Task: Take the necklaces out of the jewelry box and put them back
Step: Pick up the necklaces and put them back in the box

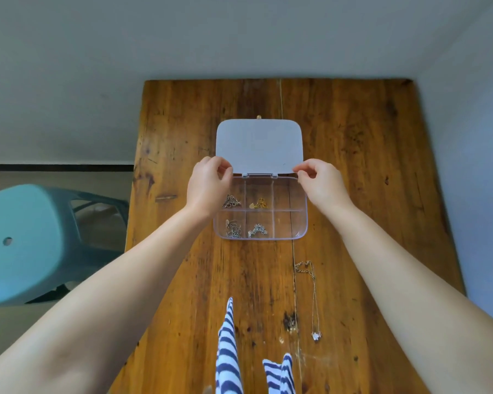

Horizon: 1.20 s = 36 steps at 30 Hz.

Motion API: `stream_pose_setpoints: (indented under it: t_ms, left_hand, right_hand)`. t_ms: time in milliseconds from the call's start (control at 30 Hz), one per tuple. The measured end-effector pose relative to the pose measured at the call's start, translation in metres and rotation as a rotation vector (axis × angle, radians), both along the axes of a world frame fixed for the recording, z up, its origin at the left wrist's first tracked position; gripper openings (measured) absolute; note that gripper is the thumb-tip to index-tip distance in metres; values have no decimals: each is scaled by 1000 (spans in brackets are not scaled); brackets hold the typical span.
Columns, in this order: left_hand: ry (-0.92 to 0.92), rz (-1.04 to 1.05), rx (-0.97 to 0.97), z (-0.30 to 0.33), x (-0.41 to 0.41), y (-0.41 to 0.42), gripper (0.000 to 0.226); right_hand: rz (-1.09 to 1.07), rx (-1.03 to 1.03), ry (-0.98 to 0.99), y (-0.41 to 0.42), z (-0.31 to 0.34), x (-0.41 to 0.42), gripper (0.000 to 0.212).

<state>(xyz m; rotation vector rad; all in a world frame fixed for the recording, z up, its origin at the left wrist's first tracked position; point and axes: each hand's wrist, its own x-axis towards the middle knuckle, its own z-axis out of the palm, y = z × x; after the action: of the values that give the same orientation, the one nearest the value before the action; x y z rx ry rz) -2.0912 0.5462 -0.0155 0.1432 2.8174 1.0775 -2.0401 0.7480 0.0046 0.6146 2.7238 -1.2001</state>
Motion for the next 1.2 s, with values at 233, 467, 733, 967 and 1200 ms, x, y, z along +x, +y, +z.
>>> stream_pose_setpoints:
  t_ms: [233, 467, 733, 967, 1200]
  left_hand:
    - [24, -143, 69, 5, 48, 15, 10]
    - [77, -474, 21, -8, 166, 31, 2]
    - [-173, -545, -242, -50, 266, 41, 26]
    - [-91, -503, -398, -62, 295, 74, 33]
    - [-139, -404, -416, -64, 311, 85, 21]
  right_hand:
    - [-30, -4, 27, 12, -2, 40, 20]
    - [95, 57, -166, 17, -41, 128, 12]
    - [405, 321, -131, 3, -73, 151, 19]
    - [385, 266, -86, 6, -74, 156, 14]
    - [30, -233, -136, 22, -56, 162, 11]
